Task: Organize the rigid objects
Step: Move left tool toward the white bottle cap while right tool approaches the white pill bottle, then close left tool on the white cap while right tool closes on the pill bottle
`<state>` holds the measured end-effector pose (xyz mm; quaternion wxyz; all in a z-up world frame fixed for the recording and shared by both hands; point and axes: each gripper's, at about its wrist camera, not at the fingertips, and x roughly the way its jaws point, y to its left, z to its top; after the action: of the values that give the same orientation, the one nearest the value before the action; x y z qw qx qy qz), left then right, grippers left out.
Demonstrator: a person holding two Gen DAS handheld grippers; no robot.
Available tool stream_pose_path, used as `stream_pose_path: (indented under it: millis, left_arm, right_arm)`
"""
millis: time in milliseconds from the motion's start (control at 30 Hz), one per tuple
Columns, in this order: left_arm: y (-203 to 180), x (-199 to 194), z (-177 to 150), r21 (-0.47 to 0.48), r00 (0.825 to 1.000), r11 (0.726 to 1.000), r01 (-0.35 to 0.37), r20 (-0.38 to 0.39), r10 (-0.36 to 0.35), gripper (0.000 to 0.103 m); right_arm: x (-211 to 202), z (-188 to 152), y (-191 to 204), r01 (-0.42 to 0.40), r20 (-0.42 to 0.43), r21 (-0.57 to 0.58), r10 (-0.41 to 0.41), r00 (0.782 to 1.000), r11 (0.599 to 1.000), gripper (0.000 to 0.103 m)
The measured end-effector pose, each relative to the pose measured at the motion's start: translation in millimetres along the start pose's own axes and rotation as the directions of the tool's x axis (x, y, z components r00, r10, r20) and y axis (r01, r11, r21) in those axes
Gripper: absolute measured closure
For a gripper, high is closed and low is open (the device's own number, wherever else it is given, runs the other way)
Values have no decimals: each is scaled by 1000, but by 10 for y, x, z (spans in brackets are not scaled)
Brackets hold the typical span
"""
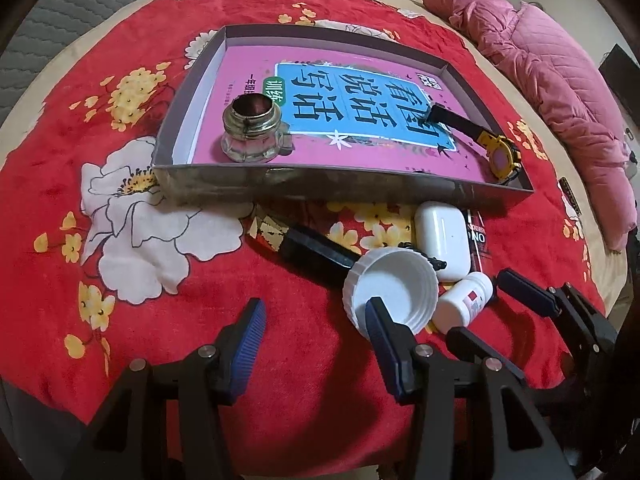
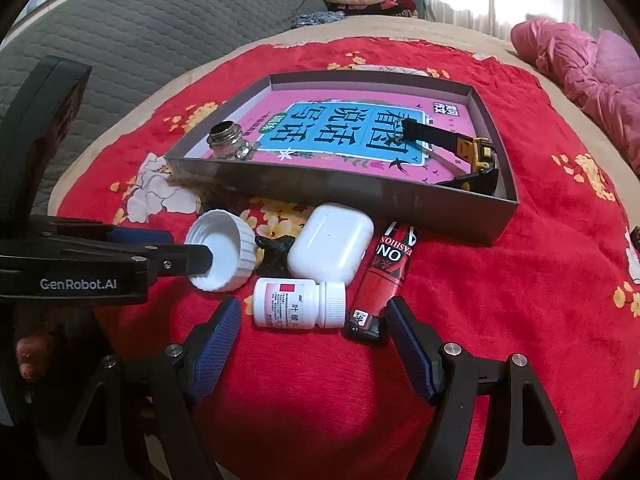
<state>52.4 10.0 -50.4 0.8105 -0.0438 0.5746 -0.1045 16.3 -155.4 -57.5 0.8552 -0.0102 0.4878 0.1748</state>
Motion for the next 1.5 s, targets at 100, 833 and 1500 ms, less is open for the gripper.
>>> stream_pose_path:
  millis: [100,833,1500]
  left_arm:
    - [-6,1,-6,3,1000,1000,14,0,-14,58]
    - [-21,53,2,-24,986,986,164,-8,-164,84]
    - [31,82,2,-49,977,975,215,13,-215,92]
  right_arm:
    - [12,1,17,-3,1,-9,3,1000,1000,29]
    - [52,12,7,-66,-4,-5,66,998,998,55]
    - [38,27,-4,-76,6,5,76,997,997,55]
